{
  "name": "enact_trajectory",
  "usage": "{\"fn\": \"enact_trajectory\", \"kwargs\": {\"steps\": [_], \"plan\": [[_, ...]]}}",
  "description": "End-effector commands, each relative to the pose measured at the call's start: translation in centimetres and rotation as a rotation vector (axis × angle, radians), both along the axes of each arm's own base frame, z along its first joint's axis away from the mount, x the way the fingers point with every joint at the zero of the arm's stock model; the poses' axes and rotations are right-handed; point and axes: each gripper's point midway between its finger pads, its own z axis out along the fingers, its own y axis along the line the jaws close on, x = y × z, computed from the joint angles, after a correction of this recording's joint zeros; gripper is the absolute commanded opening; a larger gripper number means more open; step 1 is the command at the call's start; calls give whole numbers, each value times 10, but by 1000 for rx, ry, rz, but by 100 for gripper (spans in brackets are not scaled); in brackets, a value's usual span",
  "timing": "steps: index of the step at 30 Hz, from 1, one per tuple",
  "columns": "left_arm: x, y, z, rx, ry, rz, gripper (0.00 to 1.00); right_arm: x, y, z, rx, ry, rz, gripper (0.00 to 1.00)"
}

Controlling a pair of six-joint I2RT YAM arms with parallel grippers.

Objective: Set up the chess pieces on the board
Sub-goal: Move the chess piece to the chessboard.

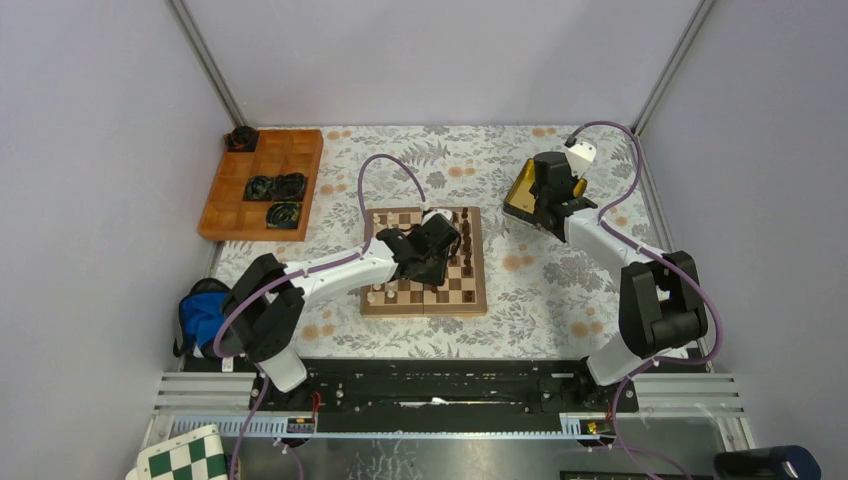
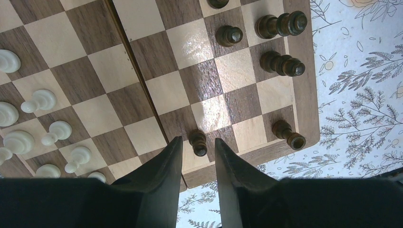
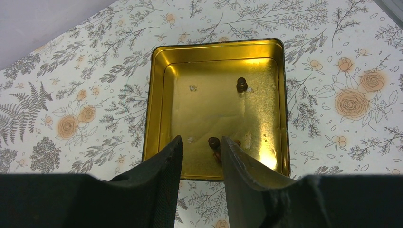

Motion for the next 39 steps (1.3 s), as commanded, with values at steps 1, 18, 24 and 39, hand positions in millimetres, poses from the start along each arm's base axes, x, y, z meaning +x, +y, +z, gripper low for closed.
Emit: {"fn": "enact_trajectory", "kwargs": {"steps": [1, 18, 24, 39], "plan": [[-2, 1, -5, 23, 3, 8, 38, 6, 0, 11, 26, -48, -8, 42], [-11, 1, -15, 40, 32, 7, 38, 5, 1, 7, 27, -41, -5, 42], [-14, 4, -17, 47, 38, 13, 38, 4, 1, 7, 29, -40, -3, 42], [-15, 4, -17, 51, 35, 15, 33, 3, 2, 6, 33, -40, 0, 42]]}}
